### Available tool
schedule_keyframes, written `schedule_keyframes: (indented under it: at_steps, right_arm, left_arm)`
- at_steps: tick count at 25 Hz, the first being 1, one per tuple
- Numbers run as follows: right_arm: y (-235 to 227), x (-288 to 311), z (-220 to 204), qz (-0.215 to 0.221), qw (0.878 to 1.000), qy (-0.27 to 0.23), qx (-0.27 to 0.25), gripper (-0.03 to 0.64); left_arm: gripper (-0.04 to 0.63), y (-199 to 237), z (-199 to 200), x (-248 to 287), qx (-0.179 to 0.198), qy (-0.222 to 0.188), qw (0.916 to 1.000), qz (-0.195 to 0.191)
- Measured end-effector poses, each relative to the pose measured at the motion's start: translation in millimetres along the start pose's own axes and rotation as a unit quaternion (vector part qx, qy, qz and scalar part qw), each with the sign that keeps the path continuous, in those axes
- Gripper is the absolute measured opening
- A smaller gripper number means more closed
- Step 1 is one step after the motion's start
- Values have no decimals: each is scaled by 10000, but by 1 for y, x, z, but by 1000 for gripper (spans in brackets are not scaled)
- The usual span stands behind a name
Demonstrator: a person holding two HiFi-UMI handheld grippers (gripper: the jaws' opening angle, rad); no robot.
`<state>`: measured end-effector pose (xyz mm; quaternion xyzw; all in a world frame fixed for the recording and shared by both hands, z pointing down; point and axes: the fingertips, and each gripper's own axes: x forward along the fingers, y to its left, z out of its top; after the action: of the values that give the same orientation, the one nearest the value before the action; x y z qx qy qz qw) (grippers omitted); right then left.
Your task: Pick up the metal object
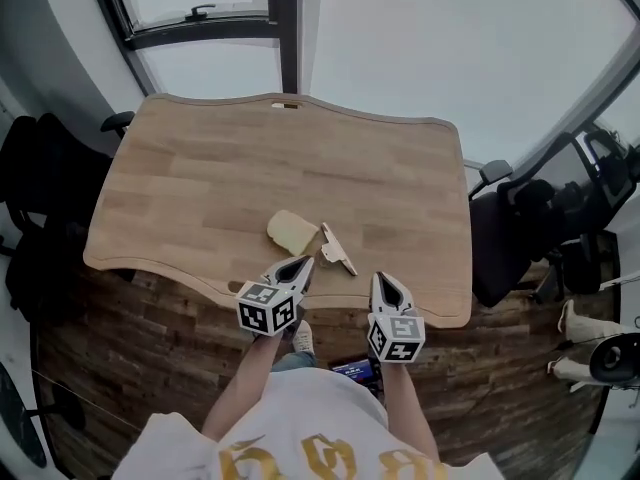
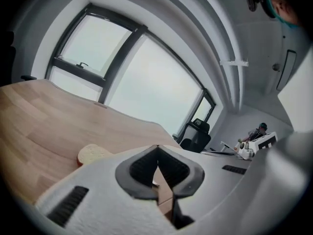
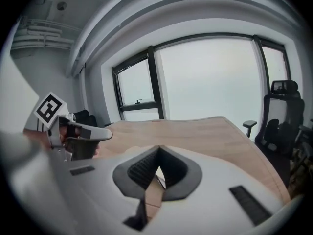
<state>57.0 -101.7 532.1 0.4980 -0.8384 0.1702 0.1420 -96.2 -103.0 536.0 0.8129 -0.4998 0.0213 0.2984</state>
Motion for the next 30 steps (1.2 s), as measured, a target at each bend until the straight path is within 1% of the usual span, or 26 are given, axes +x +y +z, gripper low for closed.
schedule_keyframes:
  at_steps: [5, 8, 11, 15, 19, 22, 25, 28, 30]
  right_arm:
    - [-4, 22, 3, -285, 9996, 44, 48, 12]
    - [-8, 18, 1, -424, 9990, 38, 147, 12]
    - [-11, 15, 3, -536, 9985, -40, 142, 12]
    - [-10, 16, 1, -493, 9987, -38, 101, 11]
    - [-5, 23, 5, -391, 9992, -78, 6, 12]
    - [-4, 26, 13, -346, 9993, -163, -40, 12]
    - [-4, 29, 17, -289, 9994, -198, -58, 12]
    - [-1, 31, 14, -206, 9996, -188, -74, 12]
    - [-2, 30, 7, -176, 9998, -112, -64, 11]
  left_arm:
    - [20, 17, 6, 24, -216, 169, 9992, -291]
    - [20, 21, 7, 31, -235, 313, 9987, -339]
    - [20, 22, 8, 37, -235, 450, 9982, -334]
    - [20, 18, 9, 36, -296, 445, 9979, -376]
    - [20, 19, 12, 35, -403, 286, 9977, -463]
    - [20, 23, 13, 33, -498, 279, 9975, -413]
    - [20, 23, 18, 33, -511, 249, 9976, -399]
    - [20, 24, 21, 35, -566, 75, 9975, -419]
    - [20, 24, 17, 36, -592, 99, 9975, -382]
